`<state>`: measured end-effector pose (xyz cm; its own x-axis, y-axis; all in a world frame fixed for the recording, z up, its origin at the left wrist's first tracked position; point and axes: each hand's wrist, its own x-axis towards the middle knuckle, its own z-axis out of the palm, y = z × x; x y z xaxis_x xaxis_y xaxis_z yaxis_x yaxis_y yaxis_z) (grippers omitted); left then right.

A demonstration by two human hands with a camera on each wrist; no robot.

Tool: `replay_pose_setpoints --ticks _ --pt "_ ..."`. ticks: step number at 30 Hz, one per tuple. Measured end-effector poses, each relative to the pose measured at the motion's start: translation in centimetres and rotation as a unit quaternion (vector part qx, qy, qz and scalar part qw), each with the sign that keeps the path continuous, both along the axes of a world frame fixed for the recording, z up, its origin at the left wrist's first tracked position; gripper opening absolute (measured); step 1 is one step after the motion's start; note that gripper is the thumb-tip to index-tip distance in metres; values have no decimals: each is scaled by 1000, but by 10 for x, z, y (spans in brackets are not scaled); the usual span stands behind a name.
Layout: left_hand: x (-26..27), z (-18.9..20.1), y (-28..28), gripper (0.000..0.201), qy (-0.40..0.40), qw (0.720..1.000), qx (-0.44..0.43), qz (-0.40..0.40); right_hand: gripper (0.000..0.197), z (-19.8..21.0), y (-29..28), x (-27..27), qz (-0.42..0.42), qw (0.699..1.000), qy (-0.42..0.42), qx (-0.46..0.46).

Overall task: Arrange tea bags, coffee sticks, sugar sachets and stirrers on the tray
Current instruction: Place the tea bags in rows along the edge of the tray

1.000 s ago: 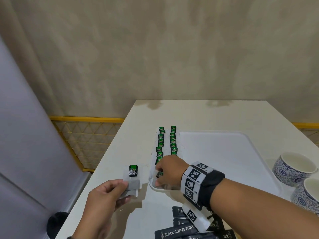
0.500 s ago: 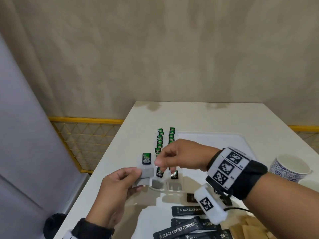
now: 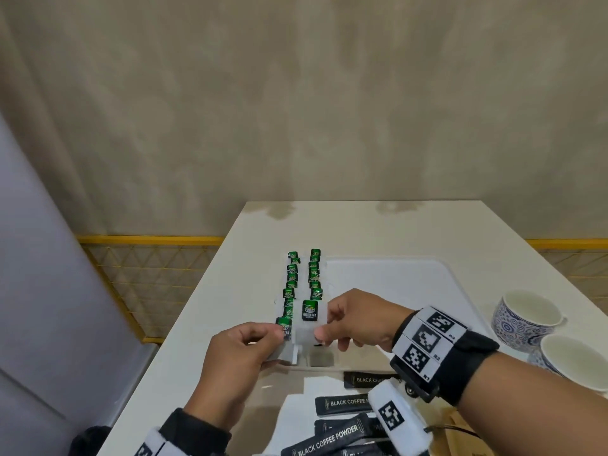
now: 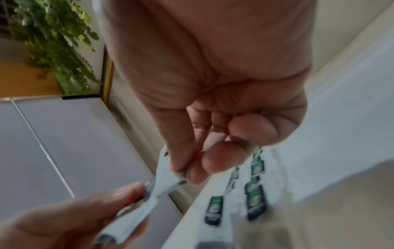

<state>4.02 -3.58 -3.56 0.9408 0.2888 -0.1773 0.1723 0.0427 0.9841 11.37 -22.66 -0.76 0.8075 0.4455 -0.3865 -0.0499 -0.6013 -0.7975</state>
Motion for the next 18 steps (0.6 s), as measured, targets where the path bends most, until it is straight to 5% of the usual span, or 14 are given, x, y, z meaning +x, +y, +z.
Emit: replay_pose_setpoints --ticks 5,9,18 --pt "1 -8 12 19 15 999 36 26 22 -17 -8 13 -13 992 -28 -126" --pt "1 -11 20 20 5 998 39 43 23 -27 -3 13 75 959 -58 -268" --pt "-1 -17 26 19 9 999 34 42 28 -30 5 12 109 951 -36 -288"
